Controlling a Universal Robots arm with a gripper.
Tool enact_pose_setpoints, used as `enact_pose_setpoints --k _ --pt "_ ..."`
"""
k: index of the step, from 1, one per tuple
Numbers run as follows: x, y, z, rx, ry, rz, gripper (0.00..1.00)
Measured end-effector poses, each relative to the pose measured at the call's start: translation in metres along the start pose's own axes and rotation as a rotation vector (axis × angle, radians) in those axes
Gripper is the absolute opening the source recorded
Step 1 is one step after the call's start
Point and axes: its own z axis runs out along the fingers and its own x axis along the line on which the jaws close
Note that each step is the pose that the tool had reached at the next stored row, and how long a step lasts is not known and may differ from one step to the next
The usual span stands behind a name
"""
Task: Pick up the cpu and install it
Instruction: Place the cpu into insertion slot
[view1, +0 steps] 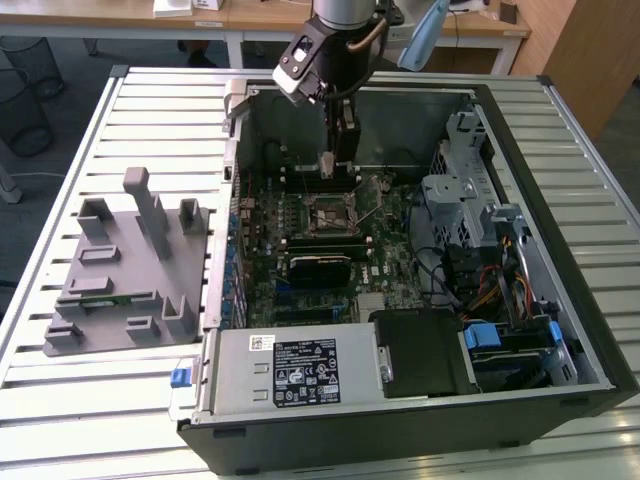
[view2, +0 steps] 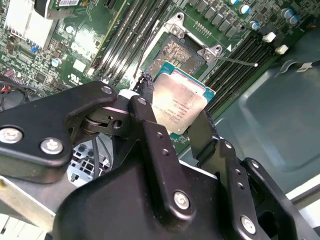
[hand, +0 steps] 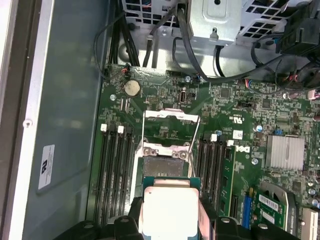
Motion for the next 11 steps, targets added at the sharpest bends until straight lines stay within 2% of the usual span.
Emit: enact_pose_setpoints --k 11 --pt "0.0053 0.0015 0.0140 0.0021 -0.0006 0.019 0.53"
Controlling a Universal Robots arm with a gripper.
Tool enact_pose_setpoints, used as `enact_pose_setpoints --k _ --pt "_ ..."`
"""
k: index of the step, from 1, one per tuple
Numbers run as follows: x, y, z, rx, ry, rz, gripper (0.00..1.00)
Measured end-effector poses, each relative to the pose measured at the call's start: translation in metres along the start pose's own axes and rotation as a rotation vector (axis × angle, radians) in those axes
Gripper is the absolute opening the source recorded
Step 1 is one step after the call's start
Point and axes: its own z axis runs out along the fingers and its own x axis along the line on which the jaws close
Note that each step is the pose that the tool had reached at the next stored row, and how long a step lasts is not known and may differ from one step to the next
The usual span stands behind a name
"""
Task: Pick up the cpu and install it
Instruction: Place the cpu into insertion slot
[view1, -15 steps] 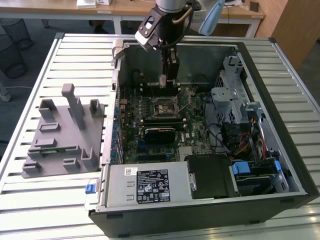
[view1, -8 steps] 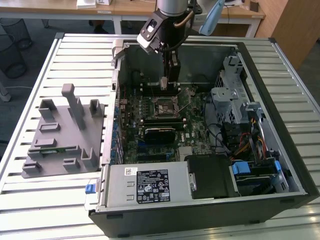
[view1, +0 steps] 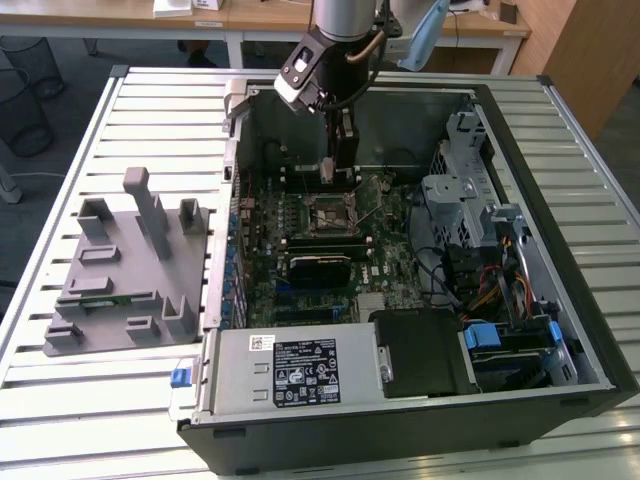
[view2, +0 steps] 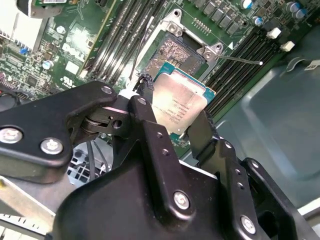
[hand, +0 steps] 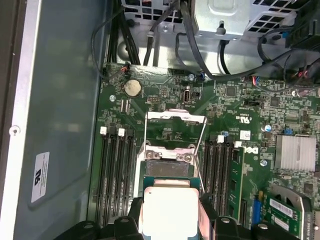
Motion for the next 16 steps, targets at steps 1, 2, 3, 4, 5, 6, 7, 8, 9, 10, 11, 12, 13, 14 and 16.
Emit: enact_pose_setpoints --k 1,2,3,4,5,6,7,8,9,10,11,12,13,14,16 --pt "0.0004 0.0000 0.0012 0.0000 0.0001 0.001 0.53" --pt "0.0008 0.0000 0.0024 0.0001 -0.0001 0.002 0.53" --pt "0.0010 0.0000 0.0036 0.0002 -0.0002 0.005 0.53" --pt "0.0012 0.0000 0.0047 0.0003 -0.0003 0.008 0.53" --pt "0.0015 -0.0001 0.0056 0.0005 -0.0004 0.013 0.53" --pt "0.0017 -0.0001 0.0066 0.0006 -0.0005 0.016 0.53" --pt "0.0018 -0.0001 0.0075 0.0008 -0.0006 0.019 0.53" --pt "0.0019 -0.0001 0.0084 0.0009 -0.0007 0.021 0.53" --pt "0.0020 -0.0001 0.0093 0.0009 -0.0007 0.022 0.53" --pt "0.0020 -0.0002 0.0101 0.0010 -0.0008 0.022 0.53" --pt "0.0020 -0.0002 0.0111 0.0010 -0.0008 0.022 0.53" --pt "0.0021 -0.0003 0.0123 0.0010 -0.0008 0.022 0.53" --pt "0.0022 -0.0003 0.0136 0.0010 -0.0008 0.022 0.53" --pt "0.0022 -0.0004 0.0150 0.0010 -0.0008 0.022 0.53" --pt "0.0023 -0.0005 0.0178 0.0010 -0.0008 0.021 0.53"
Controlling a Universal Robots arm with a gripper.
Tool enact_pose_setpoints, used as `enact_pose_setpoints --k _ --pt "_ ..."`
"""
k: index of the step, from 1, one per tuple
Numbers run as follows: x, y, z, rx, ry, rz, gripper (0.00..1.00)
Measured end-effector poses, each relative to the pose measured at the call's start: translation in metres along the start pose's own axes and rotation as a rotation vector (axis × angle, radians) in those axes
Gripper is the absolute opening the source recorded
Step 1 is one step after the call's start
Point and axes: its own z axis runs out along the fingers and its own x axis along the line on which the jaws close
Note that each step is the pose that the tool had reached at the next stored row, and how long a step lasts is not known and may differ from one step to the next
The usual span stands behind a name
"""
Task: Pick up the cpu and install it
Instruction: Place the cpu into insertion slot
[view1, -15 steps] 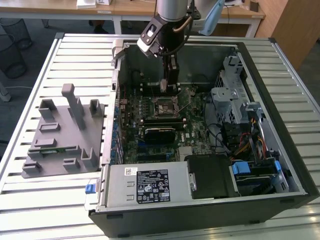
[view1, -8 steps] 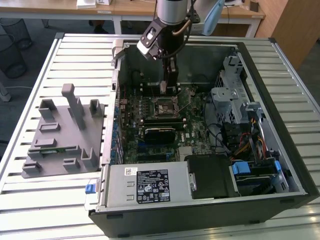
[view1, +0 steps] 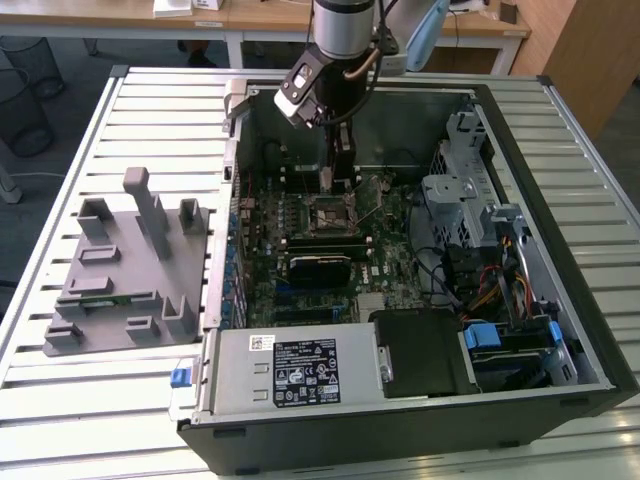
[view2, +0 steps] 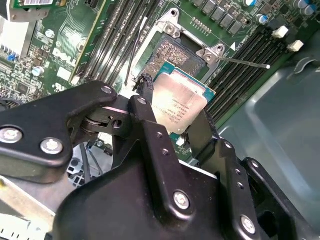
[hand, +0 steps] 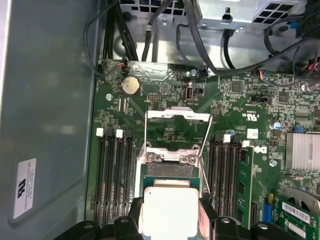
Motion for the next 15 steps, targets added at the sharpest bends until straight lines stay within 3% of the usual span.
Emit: enact_pose_setpoints --k 15 --pt "0.0004 -0.0003 0.0098 -0.0003 -0.0001 -0.006 0.53"
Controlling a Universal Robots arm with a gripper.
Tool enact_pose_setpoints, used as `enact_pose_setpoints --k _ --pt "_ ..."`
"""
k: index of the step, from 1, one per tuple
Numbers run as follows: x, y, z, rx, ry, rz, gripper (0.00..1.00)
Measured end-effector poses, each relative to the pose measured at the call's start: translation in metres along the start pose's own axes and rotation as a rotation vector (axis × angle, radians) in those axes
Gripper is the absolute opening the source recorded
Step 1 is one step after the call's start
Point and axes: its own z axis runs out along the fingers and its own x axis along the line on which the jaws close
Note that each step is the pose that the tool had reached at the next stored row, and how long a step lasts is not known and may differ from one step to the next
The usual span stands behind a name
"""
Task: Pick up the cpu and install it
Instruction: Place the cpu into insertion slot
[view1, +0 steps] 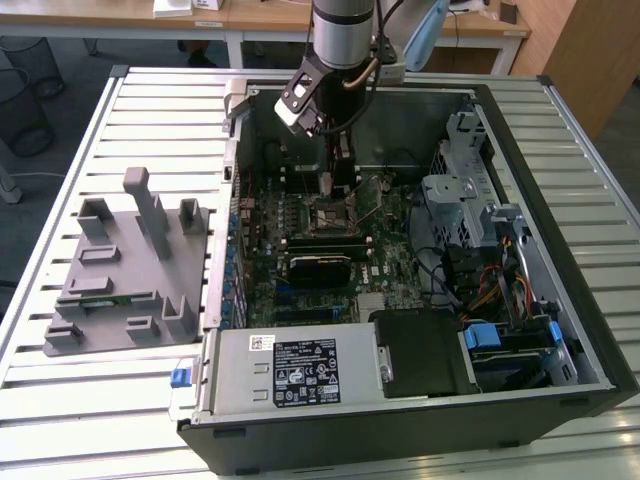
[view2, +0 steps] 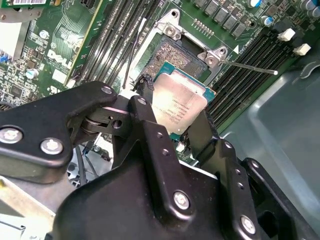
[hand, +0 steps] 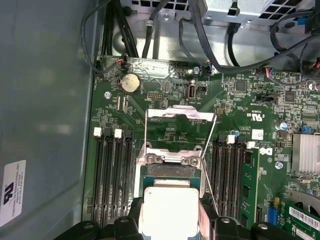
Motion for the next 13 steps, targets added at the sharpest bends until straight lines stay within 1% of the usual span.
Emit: enact_pose_setpoints --k 13 --pt "0.0005 -0.0007 0.0127 -0.0001 0.0000 0.000 0.53"
